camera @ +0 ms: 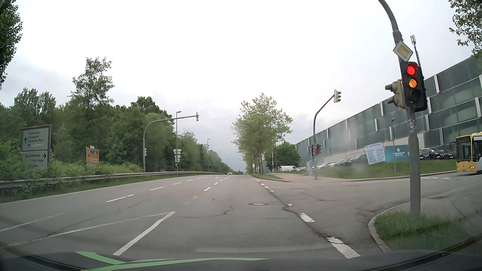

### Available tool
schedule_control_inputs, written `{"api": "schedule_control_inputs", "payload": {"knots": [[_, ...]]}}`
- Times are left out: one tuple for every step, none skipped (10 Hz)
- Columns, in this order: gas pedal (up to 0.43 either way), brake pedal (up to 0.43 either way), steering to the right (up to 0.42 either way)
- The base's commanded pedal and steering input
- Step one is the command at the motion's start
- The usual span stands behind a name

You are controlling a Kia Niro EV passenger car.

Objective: Follow the waypoints while adhering to traffic rules and regulations

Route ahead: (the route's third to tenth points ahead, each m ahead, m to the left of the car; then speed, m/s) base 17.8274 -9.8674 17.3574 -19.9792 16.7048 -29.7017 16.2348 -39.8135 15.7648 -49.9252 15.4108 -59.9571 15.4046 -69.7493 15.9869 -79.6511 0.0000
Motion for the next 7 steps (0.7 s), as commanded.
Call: {"api": "schedule_control_inputs", "payload": {"knots": [[0.138,0.000,0.002],[0.209,0.000,0.003],[0.220,0.000,0.002],[0.268,0.000,0.003],[0.287,0.000,0.002],[0.287,0.000,0.002],[0.287,0.000,0.003]]}}
